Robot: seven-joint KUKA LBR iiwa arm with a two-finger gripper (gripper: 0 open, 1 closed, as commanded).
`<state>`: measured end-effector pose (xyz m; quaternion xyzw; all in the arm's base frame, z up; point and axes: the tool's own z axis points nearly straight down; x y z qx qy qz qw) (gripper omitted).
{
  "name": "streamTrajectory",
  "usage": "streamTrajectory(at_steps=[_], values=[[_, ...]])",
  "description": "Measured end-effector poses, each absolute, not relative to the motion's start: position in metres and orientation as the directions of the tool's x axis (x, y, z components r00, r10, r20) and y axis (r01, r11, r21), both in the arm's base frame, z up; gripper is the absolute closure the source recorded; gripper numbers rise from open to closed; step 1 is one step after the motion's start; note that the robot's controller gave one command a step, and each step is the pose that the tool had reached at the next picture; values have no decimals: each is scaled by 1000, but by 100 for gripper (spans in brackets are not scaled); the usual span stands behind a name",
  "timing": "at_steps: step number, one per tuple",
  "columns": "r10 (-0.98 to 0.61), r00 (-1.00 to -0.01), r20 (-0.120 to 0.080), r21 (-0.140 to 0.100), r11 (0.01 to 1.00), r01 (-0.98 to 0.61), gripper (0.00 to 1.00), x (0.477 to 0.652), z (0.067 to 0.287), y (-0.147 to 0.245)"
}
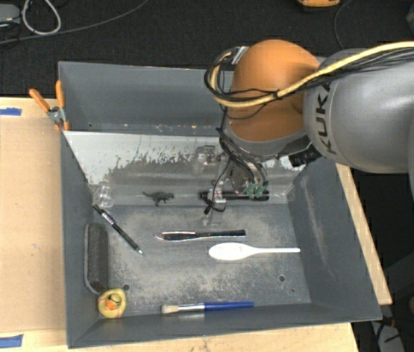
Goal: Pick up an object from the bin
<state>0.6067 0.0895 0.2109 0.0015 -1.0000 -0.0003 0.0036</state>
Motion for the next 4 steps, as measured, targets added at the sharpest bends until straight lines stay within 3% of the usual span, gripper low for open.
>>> streamTrajectory(at_steps=[1, 2, 3, 4], values=[[-1, -1000, 0, 1, 1000, -1, 0, 608, 215, 89], [24, -1000, -1, 2, 1000, 24, 0, 586, 133, 59], [-16, -1000, -6, 3, 1000, -16, 0, 590, 151, -11], [-122, -993, 2, 5, 993, -122, 0, 587, 120, 53]])
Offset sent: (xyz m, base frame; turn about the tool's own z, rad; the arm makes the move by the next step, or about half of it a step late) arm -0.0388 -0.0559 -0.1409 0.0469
